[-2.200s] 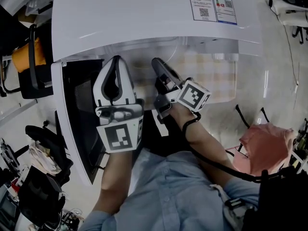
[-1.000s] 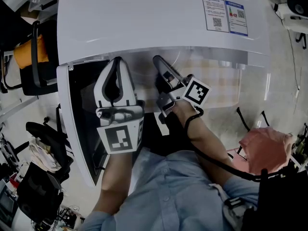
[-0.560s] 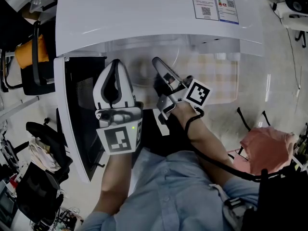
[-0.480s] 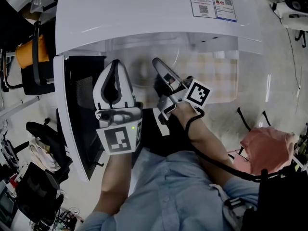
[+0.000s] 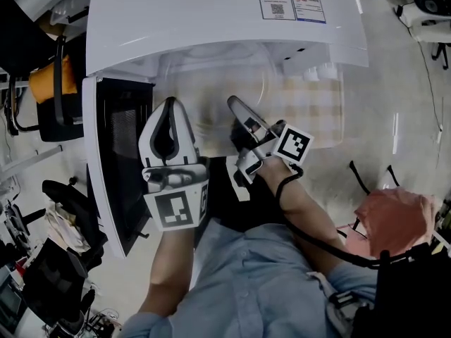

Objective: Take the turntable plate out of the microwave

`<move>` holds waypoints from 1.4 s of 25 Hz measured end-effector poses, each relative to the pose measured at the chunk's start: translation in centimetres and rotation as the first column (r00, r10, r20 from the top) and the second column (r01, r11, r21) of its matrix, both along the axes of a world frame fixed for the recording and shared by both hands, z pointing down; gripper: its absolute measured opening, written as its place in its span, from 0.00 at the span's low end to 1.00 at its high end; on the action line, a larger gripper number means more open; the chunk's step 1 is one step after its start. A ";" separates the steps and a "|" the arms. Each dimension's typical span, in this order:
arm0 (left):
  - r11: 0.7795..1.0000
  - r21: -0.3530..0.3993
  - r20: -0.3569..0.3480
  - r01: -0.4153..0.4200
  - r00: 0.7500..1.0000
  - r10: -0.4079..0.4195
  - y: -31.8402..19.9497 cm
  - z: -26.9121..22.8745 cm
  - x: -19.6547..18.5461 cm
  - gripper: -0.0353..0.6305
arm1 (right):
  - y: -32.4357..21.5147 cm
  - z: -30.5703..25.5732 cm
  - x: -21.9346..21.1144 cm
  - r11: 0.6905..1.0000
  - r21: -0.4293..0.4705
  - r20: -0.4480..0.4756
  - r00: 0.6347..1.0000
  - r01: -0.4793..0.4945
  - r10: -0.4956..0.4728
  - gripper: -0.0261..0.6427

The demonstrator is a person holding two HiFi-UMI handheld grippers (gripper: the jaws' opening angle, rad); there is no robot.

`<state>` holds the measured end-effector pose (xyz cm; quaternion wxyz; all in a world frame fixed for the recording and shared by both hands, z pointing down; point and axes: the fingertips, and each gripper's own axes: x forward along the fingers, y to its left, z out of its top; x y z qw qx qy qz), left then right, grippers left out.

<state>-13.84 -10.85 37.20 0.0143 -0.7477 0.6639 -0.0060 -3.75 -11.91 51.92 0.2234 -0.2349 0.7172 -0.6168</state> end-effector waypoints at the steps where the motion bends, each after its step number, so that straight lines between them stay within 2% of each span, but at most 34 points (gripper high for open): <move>1: 1.000 0.002 0.001 -0.001 1.000 0.001 0.1 -0.2 0.1 0.06 | 0.2 -0.1 0.1 1.000 0.000 0.001 1.000 0.002 -0.002 0.08; 17: 1.000 -0.003 0.031 0.009 0.999 -0.009 3.6 -2.8 0.4 0.06 | 4.3 -3.8 1.3 0.998 0.015 0.000 0.998 0.056 -0.056 0.08; 21: 1.000 0.009 0.029 0.008 1.000 -0.008 5.1 -4.3 0.5 0.06 | 6.0 -5.7 1.5 0.996 0.017 0.015 0.996 0.083 -0.083 0.08; 27: 0.999 -0.005 0.026 0.053 0.998 -0.053 7.2 -6.3 0.1 0.06 | 8.0 -9.1 1.7 0.992 0.037 0.035 0.992 0.120 -0.121 0.08; 35: 0.997 0.039 0.036 0.060 0.997 -0.061 9.5 -11.1 0.3 0.06 | 9.3 -14.9 1.7 0.983 0.091 0.051 0.985 0.161 -0.166 0.08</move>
